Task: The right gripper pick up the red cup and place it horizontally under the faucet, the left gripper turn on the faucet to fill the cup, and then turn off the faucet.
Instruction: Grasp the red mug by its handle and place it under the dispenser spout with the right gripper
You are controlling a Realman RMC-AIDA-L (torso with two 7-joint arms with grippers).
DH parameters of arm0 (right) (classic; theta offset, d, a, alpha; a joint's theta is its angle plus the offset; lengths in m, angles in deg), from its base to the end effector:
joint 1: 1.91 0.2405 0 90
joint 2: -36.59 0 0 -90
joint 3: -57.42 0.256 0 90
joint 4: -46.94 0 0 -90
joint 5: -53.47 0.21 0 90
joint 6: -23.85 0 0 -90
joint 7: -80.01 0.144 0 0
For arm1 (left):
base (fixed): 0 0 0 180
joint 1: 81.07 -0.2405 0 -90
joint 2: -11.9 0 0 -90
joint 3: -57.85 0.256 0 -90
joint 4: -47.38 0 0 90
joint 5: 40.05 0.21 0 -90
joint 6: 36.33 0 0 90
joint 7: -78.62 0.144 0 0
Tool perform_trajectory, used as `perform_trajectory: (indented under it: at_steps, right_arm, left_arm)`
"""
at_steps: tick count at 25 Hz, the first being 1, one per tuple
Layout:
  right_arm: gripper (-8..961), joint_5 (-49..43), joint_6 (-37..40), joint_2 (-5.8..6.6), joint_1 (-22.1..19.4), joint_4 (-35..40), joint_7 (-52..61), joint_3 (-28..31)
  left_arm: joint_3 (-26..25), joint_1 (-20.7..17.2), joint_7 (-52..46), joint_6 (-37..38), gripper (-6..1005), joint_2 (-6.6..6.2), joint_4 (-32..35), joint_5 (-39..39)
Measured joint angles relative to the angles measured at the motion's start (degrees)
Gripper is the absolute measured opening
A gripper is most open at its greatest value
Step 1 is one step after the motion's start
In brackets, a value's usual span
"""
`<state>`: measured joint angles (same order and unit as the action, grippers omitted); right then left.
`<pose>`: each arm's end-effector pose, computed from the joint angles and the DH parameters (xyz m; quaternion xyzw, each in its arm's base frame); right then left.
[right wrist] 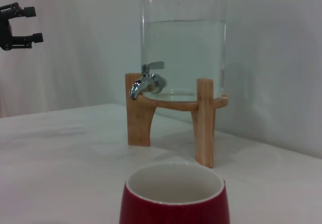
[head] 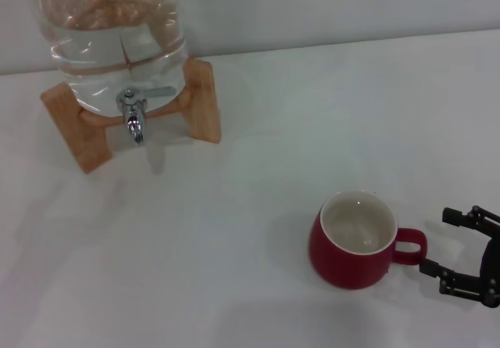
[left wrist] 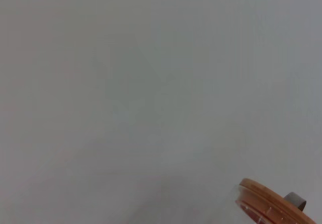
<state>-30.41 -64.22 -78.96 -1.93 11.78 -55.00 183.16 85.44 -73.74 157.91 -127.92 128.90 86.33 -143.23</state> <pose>0.3658 0.1941 0.0252 -0.8974 0.1523 0.2516 0.3289 -0.3572 0.2436 0.1255 -0.6414 -0.4346 -0.5391 0.3303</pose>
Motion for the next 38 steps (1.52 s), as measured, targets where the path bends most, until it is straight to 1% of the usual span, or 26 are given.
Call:
perform_trajectory:
  at_steps: [6,13,20,38]
  right_arm:
    - [844,0.1,0.2,-0.28,1.0,1.5,-5.4,-0.2]
    - [843,0.2,0.9,-0.30,1.5,2.9,-8.6,-1.2]
    - [843,3.1,3.8,-0.36,2.0,4.1,-9.7,-3.1]
    - [840,6.2,5.6,-0.28,2.3,4.0,-9.9,-3.2]
  left_arm:
    - [0.0,-0.1,0.0,0.0,876,-0.02,0.0,0.0]
    - [0.0,0.0,-0.1,0.0,876,-0.02,0.0,-0.1]
    - [0.0,0.1,-0.6,-0.5,876,-0.05,0.0,-0.1]
    - [0.0,-0.5,-0.8,-1.3,875,-0.11,0.0,0.0]
